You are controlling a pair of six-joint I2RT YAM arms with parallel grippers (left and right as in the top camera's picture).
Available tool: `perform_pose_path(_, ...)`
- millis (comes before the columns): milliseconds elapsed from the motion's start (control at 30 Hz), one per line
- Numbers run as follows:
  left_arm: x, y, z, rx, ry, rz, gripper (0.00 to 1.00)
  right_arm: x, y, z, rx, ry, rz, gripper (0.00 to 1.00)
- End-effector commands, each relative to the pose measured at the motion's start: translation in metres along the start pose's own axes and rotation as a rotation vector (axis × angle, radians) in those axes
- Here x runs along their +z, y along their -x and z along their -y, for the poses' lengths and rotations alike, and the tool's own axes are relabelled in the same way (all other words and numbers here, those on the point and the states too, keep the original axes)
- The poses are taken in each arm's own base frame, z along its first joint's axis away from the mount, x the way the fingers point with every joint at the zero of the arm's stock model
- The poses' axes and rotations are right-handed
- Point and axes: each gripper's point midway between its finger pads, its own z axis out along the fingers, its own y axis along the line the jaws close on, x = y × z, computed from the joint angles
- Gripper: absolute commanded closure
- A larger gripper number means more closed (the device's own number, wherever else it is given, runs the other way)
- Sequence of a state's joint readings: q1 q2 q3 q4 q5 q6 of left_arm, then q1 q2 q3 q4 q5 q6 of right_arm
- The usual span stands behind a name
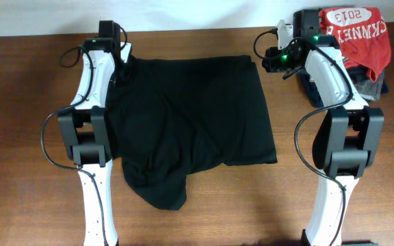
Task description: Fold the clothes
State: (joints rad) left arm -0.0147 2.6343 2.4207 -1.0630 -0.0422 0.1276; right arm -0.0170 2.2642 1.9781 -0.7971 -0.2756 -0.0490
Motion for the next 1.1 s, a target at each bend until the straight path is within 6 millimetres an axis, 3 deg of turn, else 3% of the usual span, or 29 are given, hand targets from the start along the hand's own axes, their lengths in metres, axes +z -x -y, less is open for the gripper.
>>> perform_pose_path(0, -0.006, 0.011, -0.006, -0.01, 0.023, 0.03, 0.82, 0.004, 0.0, -0.002, -0.003, 0.006, -0.003, 0.56)
perform_pose_path(133, -0.014, 0.017, -0.007, -0.011, 0.025, 0.048, 0.81, 0.004, 0.0, -0.002, -0.002, 0.007, -0.003, 0.56)
perform_pose_path(600, -0.014, 0.012, -0.006, -0.009, 0.022, 0.027, 0.81, 0.004, 0.0, -0.002, -0.002, 0.007, -0.004, 0.56)
perform_pose_path(667, -0.014, 0.012, -0.006, -0.01, 0.022, 0.029, 0.8, 0.004, 0.0, -0.002, -0.002, 0.007, -0.004, 0.56)
perform_pose_path(733, -0.014, 0.013, -0.006, -0.01, 0.022, 0.03, 0.73, 0.004, 0.0, -0.002, -0.002, 0.007, -0.004, 0.56)
perform_pose_path(933, -0.007, 0.012, -0.006, -0.01, 0.021, 0.027, 0.71, 0.004, 0.0, -0.002, -0.002, 0.007, -0.004, 0.56)
perform_pose_path(1000, -0.001, 0.009, -0.005, -0.01, 0.016, 0.017, 0.73, 0.004, 0.0, -0.002, -0.002, 0.007, -0.004, 0.56)
perform_pose_path(1067, 0.005, 0.007, -0.004, -0.013, 0.015, 0.007, 0.87, 0.005, 0.0, -0.002, -0.006, 0.005, -0.005, 0.56)
